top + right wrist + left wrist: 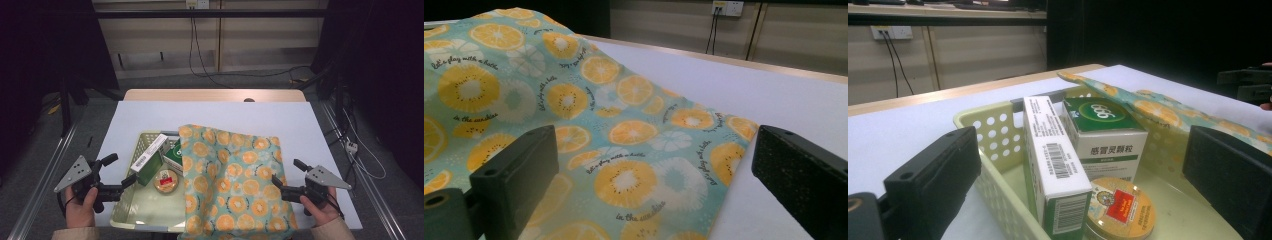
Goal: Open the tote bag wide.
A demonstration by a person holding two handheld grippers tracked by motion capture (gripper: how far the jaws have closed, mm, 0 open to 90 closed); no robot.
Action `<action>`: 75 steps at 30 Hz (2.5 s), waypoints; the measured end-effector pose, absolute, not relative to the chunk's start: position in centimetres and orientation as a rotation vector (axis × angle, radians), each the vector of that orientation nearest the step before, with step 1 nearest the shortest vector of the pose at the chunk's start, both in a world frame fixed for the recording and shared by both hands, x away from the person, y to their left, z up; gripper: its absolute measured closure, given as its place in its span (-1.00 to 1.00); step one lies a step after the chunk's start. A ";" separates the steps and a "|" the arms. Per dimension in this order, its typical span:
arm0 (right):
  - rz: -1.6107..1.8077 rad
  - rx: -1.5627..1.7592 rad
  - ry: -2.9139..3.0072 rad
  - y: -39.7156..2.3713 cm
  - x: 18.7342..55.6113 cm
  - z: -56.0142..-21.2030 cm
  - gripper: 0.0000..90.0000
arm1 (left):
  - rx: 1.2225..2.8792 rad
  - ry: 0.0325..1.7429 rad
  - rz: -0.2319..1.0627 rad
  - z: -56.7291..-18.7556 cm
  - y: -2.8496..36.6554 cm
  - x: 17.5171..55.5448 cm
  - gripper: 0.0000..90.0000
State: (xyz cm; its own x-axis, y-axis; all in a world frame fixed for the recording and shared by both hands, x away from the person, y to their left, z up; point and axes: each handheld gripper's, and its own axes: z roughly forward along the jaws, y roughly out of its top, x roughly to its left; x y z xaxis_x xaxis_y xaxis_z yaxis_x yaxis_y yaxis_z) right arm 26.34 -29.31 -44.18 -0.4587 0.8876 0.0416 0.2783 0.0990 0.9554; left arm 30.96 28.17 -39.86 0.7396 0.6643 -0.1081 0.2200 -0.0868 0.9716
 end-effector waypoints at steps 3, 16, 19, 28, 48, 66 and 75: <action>1.370 1.140 1.814 -29.3 26.4 -44.2 -0.91 | 1.662 0.714 0.431 -39.9 28.1 31.0 -0.96; 1.373 1.137 1.846 -29.2 27.3 -43.8 -0.93 | 1.709 0.702 0.440 -40.3 27.6 30.8 -0.96; 1.355 1.124 1.864 -29.1 27.9 -43.5 -0.93 | 1.709 0.706 0.442 -40.3 27.7 30.7 -0.96; 1.315 1.132 1.917 -28.3 31.1 -42.9 -0.91 | 1.708 0.703 0.444 -40.4 27.9 30.5 -0.96; 1.254 1.236 1.929 -27.7 37.3 -43.6 -0.90 | 1.696 0.695 0.426 -40.9 27.8 30.8 -0.96; 1.207 1.216 2.089 -26.3 42.2 -43.5 -0.67 | 1.671 0.698 0.407 -40.9 27.3 31.7 -0.96; 1.131 1.187 2.195 -25.0 44.5 -44.8 -0.51 | 1.674 0.684 0.407 -40.6 26.9 32.1 -0.96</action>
